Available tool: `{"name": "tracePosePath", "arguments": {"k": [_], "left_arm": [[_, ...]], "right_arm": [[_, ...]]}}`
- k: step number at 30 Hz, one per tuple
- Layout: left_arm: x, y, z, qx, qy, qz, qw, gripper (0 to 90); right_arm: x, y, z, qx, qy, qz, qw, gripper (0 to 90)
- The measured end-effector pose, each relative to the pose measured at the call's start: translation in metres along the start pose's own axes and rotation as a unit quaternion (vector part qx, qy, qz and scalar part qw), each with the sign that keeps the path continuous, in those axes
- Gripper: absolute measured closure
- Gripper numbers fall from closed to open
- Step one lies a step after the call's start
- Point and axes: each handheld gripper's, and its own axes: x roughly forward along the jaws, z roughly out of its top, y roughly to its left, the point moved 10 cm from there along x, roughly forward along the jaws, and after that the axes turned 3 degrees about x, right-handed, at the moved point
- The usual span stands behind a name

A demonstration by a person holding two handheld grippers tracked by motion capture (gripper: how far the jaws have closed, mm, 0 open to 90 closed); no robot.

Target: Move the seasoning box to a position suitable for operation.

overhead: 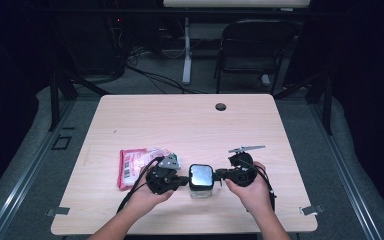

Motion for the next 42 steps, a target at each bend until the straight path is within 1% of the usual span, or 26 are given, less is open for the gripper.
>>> {"name": "tracePosePath", "arguments": {"k": [5, 9, 11, 14, 15, 16, 18, 19, 23, 25, 26, 30, 32, 34, 40, 42], "left_arm": [[-0.003, -0.001, 0.006, 0.003, -0.006, -0.001, 1.0000, 90.0], [-0.006, -0.003, 0.012, 0.007, -0.012, -0.002, 0.9999, 90.0], [-0.008, -0.003, 0.016, 0.011, -0.016, -0.001, 0.9998, 90.0], [-0.008, -0.004, 0.021, 0.016, -0.017, -0.002, 0.9997, 90.0], [-0.007, -0.004, 0.022, 0.018, -0.017, -0.004, 0.9997, 90.0], [-0.007, -0.005, 0.024, 0.018, -0.018, -0.008, 0.9996, 90.0], [-0.007, -0.007, 0.027, 0.023, -0.018, -0.011, 0.9995, 90.0], [-0.007, -0.008, 0.029, 0.026, -0.018, -0.011, 0.9994, 90.0], [-0.006, -0.011, 0.035, 0.035, -0.018, -0.010, 0.9992, 90.0], [-0.006, -0.012, 0.037, 0.033, -0.021, -0.013, 0.9992, 90.0], [-0.006, -0.012, 0.038, 0.035, -0.020, -0.013, 0.9991, 90.0], [-0.005, -0.015, 0.042, 0.036, -0.023, -0.017, 0.9990, 90.0], [-0.005, -0.017, 0.044, 0.038, -0.023, -0.018, 0.9988, 89.7], [-0.004, -0.018, 0.045, 0.042, -0.025, -0.019, 0.9986, 89.5], [-0.003, -0.022, 0.046, 0.045, -0.025, -0.023, 0.9984, 89.5], [-0.003, -0.022, 0.046, 0.045, -0.025, -0.021, 0.9984, 89.5]], "right_arm": [[-0.006, 0.005, -0.001, -0.004, -0.003, 0.006, 1.0000, 79.6], [-0.013, 0.013, -0.004, -0.012, -0.003, 0.022, 0.9997, 72.5], [-0.015, 0.017, -0.007, -0.016, 0.004, 0.023, 0.9996, 68.5], [-0.017, 0.021, -0.012, -0.024, 0.007, 0.025, 0.9994, 64.2], [-0.018, 0.023, -0.013, -0.025, 0.006, 0.025, 0.9994, 62.9], [-0.019, 0.024, -0.014, -0.031, 0.007, 0.025, 0.9992, 61.4], [-0.020, 0.025, -0.017, -0.037, 0.005, 0.021, 0.9991, 59.2], [-0.021, 0.026, -0.018, -0.042, 0.006, 0.021, 0.9989, 58.2], [-0.024, 0.027, -0.022, -0.050, -0.001, 0.017, 0.9986, 55.2], [-0.025, 0.028, -0.023, -0.056, -0.003, 0.017, 0.9983, 54.0], [-0.026, 0.029, -0.025, -0.062, -0.003, 0.016, 0.9979, 53.2], [-0.024, 0.032, -0.029, -0.068, 0.000, 0.014, 0.9976, 52.0], [-0.022, 0.033, -0.030, -0.073, 0.000, 0.007, 0.9973, 51.0], [-0.021, 0.034, -0.031, -0.072, 0.001, 0.003, 0.9974, 49.1], [-0.015, 0.035, -0.032, -0.080, 0.000, -0.017, 0.9966, 49.1], [-0.013, 0.036, -0.030, -0.082, -0.010, -0.024, 0.9963, 48.5]]}}
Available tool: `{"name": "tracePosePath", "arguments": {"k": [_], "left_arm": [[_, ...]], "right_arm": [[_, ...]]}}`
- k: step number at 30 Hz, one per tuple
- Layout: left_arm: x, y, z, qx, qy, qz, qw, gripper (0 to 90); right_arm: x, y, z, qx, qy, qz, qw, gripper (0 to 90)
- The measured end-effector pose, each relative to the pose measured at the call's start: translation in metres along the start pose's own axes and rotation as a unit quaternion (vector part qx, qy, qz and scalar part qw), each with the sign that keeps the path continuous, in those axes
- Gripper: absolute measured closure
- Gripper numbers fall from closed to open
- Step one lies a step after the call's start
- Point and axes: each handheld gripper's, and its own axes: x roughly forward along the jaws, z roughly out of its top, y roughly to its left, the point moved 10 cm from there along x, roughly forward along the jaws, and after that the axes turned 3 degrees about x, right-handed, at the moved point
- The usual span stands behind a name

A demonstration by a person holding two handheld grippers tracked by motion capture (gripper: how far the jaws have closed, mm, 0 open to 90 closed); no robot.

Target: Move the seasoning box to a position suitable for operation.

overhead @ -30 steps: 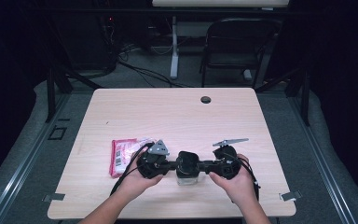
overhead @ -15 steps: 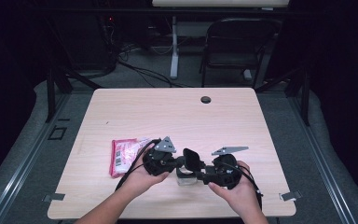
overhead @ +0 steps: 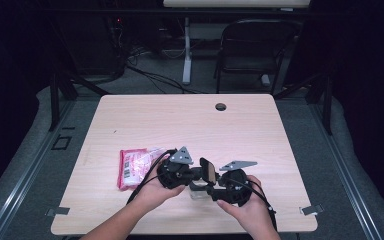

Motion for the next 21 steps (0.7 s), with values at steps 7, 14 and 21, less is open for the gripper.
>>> {"name": "tracePosePath", "arguments": {"k": [7, 14, 21], "left_arm": [[0.000, -0.001, -0.001, 0.004, 0.001, -0.001, 1.0000, 88.9], [0.002, 0.002, -0.005, -0.001, 0.006, 0.001, 1.0000, 88.6], [0.011, 0.006, -0.015, -0.010, 0.025, 0.000, 0.9996, 88.7]], "right_arm": [[0.004, -0.002, 0.005, -0.004, -0.019, -0.014, 0.9997, 51.0], [0.003, -0.002, 0.005, 0.002, -0.019, -0.007, 0.9998, 54.6], [-0.001, -0.005, 0.005, 0.000, -0.020, -0.010, 0.9997, 57.6]]}}
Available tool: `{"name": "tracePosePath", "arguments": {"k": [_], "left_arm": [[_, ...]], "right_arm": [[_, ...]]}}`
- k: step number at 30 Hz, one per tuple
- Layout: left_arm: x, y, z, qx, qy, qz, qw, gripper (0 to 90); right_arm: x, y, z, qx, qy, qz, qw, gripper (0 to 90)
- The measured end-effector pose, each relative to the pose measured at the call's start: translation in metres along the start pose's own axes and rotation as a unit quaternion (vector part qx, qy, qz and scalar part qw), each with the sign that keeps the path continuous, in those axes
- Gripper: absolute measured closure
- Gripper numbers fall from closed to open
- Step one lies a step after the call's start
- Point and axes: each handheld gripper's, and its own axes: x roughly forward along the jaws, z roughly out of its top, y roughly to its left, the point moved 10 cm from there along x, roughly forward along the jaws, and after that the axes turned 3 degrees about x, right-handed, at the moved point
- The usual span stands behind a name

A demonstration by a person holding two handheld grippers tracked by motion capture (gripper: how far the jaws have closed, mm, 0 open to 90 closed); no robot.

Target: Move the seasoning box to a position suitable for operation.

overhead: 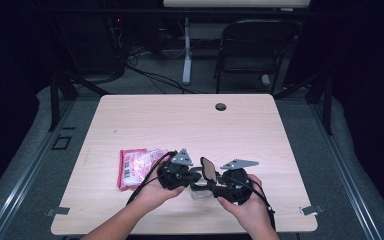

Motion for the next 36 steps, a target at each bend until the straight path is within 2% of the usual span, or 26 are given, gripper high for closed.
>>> {"name": "tracePosePath", "arguments": {"k": [11, 13, 20, 31, 36], "left_arm": [[0.009, 0.003, -0.010, 0.007, 0.025, 0.015, 0.9995, 88.2], [0.011, 0.004, -0.010, 0.003, 0.020, 0.014, 0.9997, 88.4], [0.011, 0.004, -0.010, 0.006, 0.021, 0.015, 0.9997, 88.5], [0.011, 0.004, -0.010, 0.005, 0.021, 0.015, 0.9997, 88.1], [0.011, 0.004, -0.011, 0.004, 0.022, 0.013, 0.9997, 87.6]], "right_arm": [[-0.005, -0.002, 0.003, 0.002, -0.008, -0.003, 1.0000, 61.7], [-0.006, -0.002, 0.003, 0.002, -0.008, -0.002, 1.0000, 62.3], [-0.011, -0.004, 0.007, 0.003, -0.018, -0.001, 0.9998, 64.0], [-0.021, -0.015, 0.011, 0.019, -0.036, -0.007, 0.9991, 66.1], [-0.024, -0.020, 0.011, 0.027, -0.035, -0.009, 0.9990, 67.7]]}}
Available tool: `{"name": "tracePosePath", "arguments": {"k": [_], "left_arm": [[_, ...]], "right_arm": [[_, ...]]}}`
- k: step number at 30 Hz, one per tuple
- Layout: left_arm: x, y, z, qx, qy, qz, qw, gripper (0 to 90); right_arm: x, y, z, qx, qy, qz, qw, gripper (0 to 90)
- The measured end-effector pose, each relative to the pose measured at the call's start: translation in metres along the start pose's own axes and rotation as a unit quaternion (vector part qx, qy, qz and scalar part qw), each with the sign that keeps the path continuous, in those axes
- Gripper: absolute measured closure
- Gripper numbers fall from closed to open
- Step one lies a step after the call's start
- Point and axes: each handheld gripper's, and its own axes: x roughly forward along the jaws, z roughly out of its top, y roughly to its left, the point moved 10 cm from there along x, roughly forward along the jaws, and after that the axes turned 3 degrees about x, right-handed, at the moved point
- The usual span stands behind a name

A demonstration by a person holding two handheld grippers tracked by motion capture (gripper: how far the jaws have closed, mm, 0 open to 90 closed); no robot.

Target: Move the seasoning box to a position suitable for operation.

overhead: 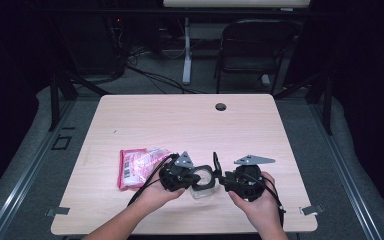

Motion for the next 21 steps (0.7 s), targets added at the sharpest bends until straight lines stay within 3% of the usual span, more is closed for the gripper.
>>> {"name": "tracePosePath", "arguments": {"k": [12, 21], "left_arm": [[0.000, 0.000, 0.000, -0.002, 0.000, -0.003, 1.0000, 87.3], [0.001, -0.001, -0.001, -0.002, 0.001, -0.005, 1.0000, 87.0]], "right_arm": [[-0.004, -0.012, 0.000, 0.021, -0.001, 0.000, 0.9998, 69.1], [-0.005, -0.016, 0.000, 0.023, 0.001, -0.009, 0.9997, 69.6]]}}
